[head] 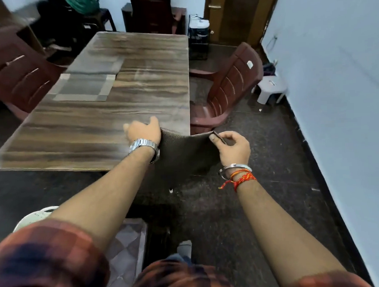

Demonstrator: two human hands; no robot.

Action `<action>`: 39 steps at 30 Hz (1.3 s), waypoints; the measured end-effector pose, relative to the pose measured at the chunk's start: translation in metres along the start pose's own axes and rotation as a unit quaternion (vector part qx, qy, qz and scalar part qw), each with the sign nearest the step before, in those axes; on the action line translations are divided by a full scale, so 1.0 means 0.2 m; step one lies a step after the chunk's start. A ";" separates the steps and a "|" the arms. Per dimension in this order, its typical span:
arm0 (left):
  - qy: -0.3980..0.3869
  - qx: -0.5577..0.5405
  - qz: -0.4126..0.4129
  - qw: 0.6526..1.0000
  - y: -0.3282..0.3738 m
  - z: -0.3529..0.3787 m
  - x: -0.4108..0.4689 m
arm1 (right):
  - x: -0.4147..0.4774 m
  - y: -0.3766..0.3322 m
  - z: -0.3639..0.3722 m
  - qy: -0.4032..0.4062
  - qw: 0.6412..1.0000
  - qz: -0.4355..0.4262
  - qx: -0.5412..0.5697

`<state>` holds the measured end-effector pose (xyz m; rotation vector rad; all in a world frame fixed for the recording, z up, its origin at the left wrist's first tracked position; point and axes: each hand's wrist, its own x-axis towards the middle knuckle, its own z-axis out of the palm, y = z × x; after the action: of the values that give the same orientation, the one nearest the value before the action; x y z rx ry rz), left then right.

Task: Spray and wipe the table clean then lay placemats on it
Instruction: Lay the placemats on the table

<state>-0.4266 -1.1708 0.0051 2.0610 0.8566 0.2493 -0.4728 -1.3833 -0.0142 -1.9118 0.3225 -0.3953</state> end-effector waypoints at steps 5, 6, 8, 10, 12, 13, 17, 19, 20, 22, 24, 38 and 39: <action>0.023 -0.028 -0.013 0.999 0.27 0.07 0.29 | 0.41 -0.08 0.14 -0.033 0.998 0.045 0.043; 0.026 -0.027 -0.013 0.999 0.30 0.09 0.34 | 0.49 -0.08 0.18 -0.048 0.996 0.066 0.047; 0.032 -0.022 -0.009 0.999 0.35 0.14 0.42 | 0.63 -0.08 0.23 -0.079 0.985 0.121 0.098; 0.042 -0.036 -0.003 0.998 0.37 0.20 0.50 | 0.74 -0.07 0.27 -0.116 0.968 0.165 0.147; 0.055 -0.055 -0.016 0.997 0.38 0.27 0.58 | 0.87 -0.09 0.34 -0.149 0.952 0.201 0.175; 0.063 -0.061 -0.025 0.996 0.39 0.31 0.62 | 0.93 -0.10 0.37 -0.157 0.946 0.219 0.180; 0.084 -0.083 -0.039 0.992 0.48 0.44 0.73 | 1.21 -0.13 0.48 -0.226 0.902 0.305 0.205; 0.100 -0.082 -0.045 0.991 0.55 0.52 0.79 | 1.37 -0.12 0.54 -0.269 0.892 0.323 0.169; 0.106 -0.079 -0.047 0.990 0.57 0.55 0.81 | 1.43 -0.11 0.57 -0.266 0.900 0.320 0.131; 0.121 -0.075 -0.048 0.989 0.65 0.62 0.87 | 1.55 -0.10 0.63 -0.250 0.914 0.307 0.088; 0.140 -0.063 -0.052 0.987 0.72 0.68 0.92 | 1.63 -0.08 0.68 -0.248 0.911 0.315 0.093; 0.205 -0.047 -0.102 0.972 0.90 0.89 1.45 | 2.20 0.11 1.03 -0.291 0.920 0.240 0.104; 0.192 -0.056 -0.106 0.974 0.90 0.93 1.51 | 2.24 0.13 1.06 -0.308 0.898 0.302 0.092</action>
<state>-0.0290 -1.1633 -0.0056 1.8256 1.2582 0.5758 0.0224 -1.3943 -0.0570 -1.5491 0.4102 0.5701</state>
